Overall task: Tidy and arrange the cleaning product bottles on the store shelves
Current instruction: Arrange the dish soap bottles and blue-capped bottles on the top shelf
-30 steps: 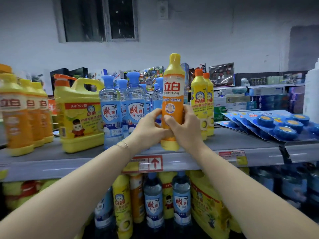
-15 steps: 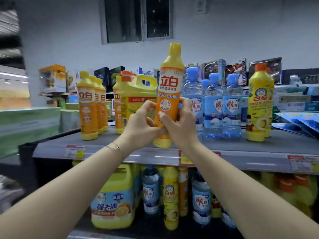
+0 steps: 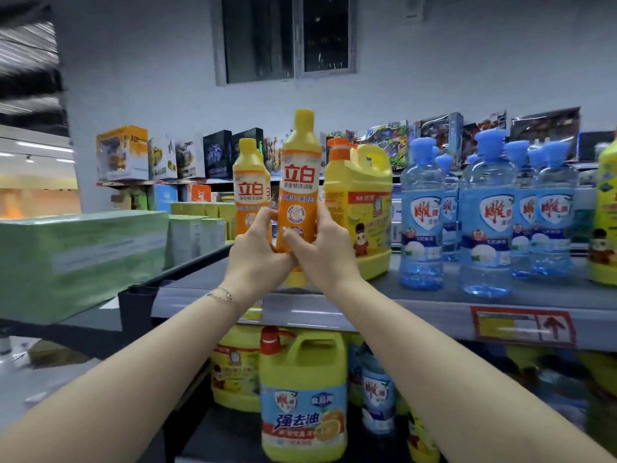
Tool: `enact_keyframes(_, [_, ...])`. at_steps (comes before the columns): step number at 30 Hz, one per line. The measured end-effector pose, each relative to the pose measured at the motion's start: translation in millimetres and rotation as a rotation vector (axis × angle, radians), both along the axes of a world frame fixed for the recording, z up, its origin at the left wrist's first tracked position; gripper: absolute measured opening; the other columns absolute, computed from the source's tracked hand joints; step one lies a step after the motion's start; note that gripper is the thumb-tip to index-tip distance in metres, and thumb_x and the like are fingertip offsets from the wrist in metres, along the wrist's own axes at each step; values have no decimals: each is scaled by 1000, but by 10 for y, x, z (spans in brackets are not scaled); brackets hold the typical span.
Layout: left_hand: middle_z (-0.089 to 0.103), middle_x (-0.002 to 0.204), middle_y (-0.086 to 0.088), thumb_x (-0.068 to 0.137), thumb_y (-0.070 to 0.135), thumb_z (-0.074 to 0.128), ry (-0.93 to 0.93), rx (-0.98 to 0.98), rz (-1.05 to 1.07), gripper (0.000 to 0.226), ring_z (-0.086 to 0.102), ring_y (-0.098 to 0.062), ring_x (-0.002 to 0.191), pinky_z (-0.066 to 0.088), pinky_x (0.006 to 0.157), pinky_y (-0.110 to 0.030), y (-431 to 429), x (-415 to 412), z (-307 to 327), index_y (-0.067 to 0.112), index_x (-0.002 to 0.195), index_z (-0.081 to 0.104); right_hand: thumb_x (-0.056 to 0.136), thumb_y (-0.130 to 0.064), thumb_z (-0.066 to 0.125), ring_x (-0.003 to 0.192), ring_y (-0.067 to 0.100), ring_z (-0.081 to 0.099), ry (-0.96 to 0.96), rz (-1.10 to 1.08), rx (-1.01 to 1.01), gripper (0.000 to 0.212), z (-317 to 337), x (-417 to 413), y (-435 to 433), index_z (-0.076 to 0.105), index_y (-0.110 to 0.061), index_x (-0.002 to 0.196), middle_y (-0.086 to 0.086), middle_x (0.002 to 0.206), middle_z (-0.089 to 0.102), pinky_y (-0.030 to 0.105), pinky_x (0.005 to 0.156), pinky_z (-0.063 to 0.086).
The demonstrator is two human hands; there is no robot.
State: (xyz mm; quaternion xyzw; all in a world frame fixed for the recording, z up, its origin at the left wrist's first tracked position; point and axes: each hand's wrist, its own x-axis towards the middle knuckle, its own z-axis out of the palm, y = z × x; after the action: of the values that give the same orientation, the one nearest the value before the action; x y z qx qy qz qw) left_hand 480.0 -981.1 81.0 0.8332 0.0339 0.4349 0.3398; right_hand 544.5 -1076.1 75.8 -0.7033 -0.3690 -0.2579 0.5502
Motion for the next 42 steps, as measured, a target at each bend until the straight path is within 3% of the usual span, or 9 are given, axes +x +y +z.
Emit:
enact_keyframes(4, [64, 85, 7, 83, 28, 66, 27, -12, 44, 40, 63, -19, 78, 49, 68, -30, 172, 106, -16, 27, 117, 46, 88, -41, 59, 89, 15, 65, -24, -103, -100, 38, 6, 51, 224, 55, -20, 119, -3, 102, 69, 35, 78, 57])
enact_keyframes(9, [63, 105, -3, 86, 27, 64, 92, 13, 34, 51, 60, -25, 88, 50, 76, -36, 238, 279, -15, 22, 131, 39, 92, -34, 57, 92, 20, 65, 15, -183, -159, 34, 41, 176, 324, 54, -15, 120, 1, 106, 68, 27, 73, 52])
enact_keyframes(15, [59, 120, -12, 92, 30, 54, 269, 64, 136, 55, 61, -34, 102, 52, 85, -44, 248, 448, -80, 20, 139, 26, 94, -32, 55, 94, 23, 64, 76, -255, -222, 37, -64, 244, 366, 52, -14, 127, 3, 107, 68, 33, 77, 54])
enact_keyframes(22, [60, 116, -13, 86, 32, 65, 236, 129, 194, 55, 62, -34, 100, 55, 85, -47, 347, 426, -97, 16, 130, 37, 93, -43, 51, 86, 22, 64, -1, -364, -346, 34, -83, 82, 233, 61, -16, 112, 0, 98, 68, 34, 69, 55])
enact_keyframes(30, [63, 106, -9, 69, 62, 73, 180, 202, 302, 78, 64, -31, 95, 50, 67, -36, 396, 323, -48, 10, 119, 42, 91, -34, 53, 73, 17, 57, -137, -420, -356, 23, -154, -47, -59, 63, -14, 92, -4, 78, 59, 25, 56, 40])
enact_keyframes(32, [64, 100, -7, 69, 64, 70, 129, 267, 324, 69, 65, -30, 89, 53, 66, -36, 388, 295, -18, 13, 108, 47, 91, -33, 53, 71, 18, 58, -168, -440, -348, 21, -171, -35, -108, 63, -14, 89, -2, 77, 60, 23, 52, 36])
enact_keyframes(36, [60, 77, 1, 85, 46, 64, -143, 455, 216, 35, 64, -27, 70, 48, 57, -32, 142, 193, -3, 17, 90, 46, 91, -30, 53, 68, 18, 55, -186, -465, -300, 18, -159, 1, -231, 60, -16, 82, -3, 75, 59, 24, 53, 35])
enact_keyframes(39, [63, 78, -2, 88, 48, 57, -160, 533, 141, 41, 63, -28, 69, 48, 56, -33, -180, 199, 57, 14, 108, 48, 91, -26, 49, 72, 21, 52, -177, -523, -297, 15, -119, 44, -366, 58, -15, 84, 4, 85, 64, 29, 59, 36])
enact_keyframes(42, [65, 89, -9, 89, 55, 52, 40, 489, 119, 57, 64, -30, 81, 51, 60, -36, -371, 303, 148, 11, 123, 43, 91, -21, 47, 74, 19, 49, -161, -550, -332, 14, -98, 92, -520, 57, -12, 89, 6, 93, 64, 29, 60, 35])
